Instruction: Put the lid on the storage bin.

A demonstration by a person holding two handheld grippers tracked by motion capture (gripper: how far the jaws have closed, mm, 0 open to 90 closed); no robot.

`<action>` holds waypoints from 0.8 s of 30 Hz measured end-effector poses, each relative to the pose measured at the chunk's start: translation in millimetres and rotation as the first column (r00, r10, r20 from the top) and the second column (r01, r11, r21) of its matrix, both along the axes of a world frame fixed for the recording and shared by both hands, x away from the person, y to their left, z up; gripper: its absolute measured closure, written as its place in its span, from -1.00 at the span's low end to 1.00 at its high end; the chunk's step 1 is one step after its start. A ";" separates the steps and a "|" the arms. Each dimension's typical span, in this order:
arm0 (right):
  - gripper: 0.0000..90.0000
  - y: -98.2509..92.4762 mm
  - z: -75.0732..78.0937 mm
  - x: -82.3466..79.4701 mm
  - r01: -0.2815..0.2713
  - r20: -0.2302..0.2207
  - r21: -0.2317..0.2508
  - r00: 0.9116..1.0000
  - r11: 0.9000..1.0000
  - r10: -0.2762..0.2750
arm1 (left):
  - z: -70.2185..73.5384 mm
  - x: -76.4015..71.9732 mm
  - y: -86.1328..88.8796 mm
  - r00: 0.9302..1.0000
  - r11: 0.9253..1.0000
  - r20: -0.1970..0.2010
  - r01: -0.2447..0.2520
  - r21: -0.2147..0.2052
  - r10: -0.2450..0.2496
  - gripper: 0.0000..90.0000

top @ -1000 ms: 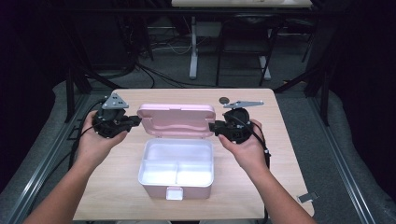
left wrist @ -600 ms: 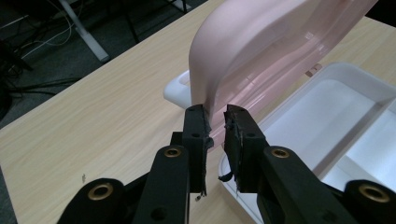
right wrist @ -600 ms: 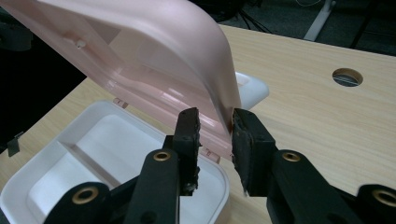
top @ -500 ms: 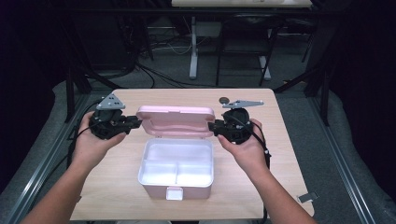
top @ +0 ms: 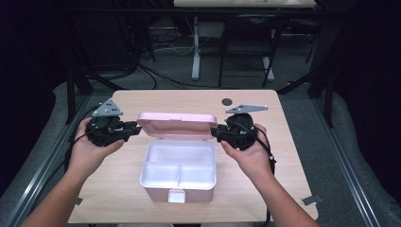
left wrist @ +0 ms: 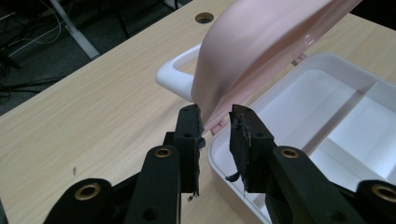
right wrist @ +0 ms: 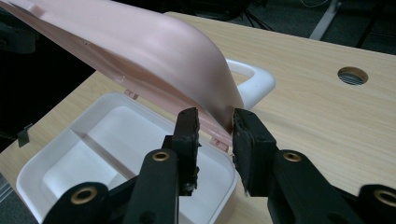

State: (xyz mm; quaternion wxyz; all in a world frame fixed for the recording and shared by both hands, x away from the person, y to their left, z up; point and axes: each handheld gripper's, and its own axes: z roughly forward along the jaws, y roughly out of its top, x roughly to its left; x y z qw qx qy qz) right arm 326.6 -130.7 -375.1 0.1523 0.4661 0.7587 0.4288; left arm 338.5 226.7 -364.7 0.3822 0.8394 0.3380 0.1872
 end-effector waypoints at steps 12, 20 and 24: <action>0.57 -1.1 -1.0 -12.6 -0.025 -0.008 -0.002 1.000 1.000 0.025 | 0.8 -11.5 0.3 1.000 1.000 -0.005 0.030 0.001 -0.030 0.56; 0.57 -2.2 -0.8 -21.1 -0.047 -0.005 -0.005 0.999 0.999 0.047 | 0.5 -19.1 0.2 0.999 0.999 -0.014 0.047 0.002 -0.047 0.56; 0.57 -2.6 -2.4 -24.7 -0.054 -0.008 -0.008 0.999 0.999 0.054 | -0.4 -22.4 -1.1 0.998 0.998 -0.019 0.057 0.008 -0.057 0.56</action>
